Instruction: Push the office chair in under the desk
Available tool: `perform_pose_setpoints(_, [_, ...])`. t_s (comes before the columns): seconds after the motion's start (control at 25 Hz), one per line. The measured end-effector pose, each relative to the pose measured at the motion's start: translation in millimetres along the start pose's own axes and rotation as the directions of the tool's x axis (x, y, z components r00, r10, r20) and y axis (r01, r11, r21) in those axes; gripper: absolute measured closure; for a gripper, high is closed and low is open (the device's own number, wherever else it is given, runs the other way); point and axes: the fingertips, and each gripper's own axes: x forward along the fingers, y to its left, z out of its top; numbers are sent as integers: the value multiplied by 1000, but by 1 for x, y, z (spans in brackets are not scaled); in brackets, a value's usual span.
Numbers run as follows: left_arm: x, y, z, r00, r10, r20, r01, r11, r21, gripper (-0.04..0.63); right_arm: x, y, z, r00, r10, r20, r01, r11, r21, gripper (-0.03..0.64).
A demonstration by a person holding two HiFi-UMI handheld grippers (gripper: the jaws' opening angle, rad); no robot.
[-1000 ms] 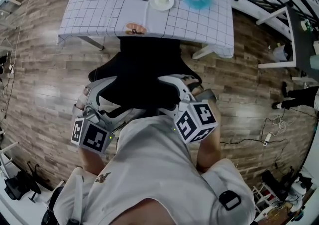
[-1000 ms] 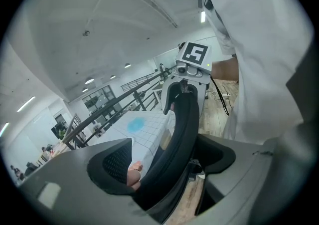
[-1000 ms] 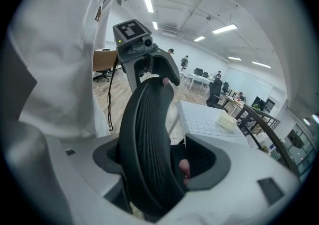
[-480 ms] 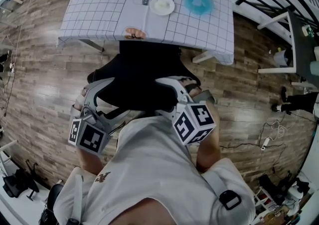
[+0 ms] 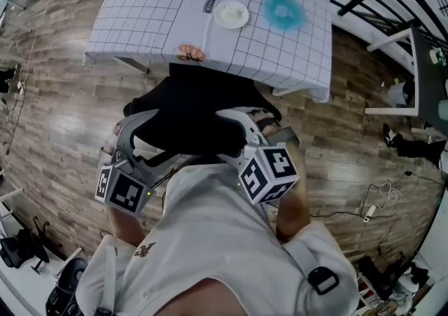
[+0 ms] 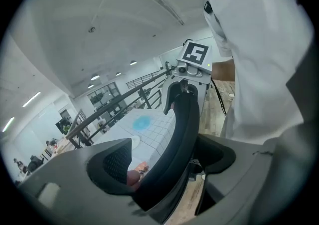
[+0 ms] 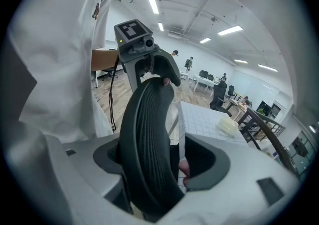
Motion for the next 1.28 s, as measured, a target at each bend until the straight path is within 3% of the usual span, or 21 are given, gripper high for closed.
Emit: perform_pose_setpoints(1.28, [8,71,-24,1000,-24,18,24,1000,18,198,37,-63,14,1000,-25,-8,25,1000,18,313])
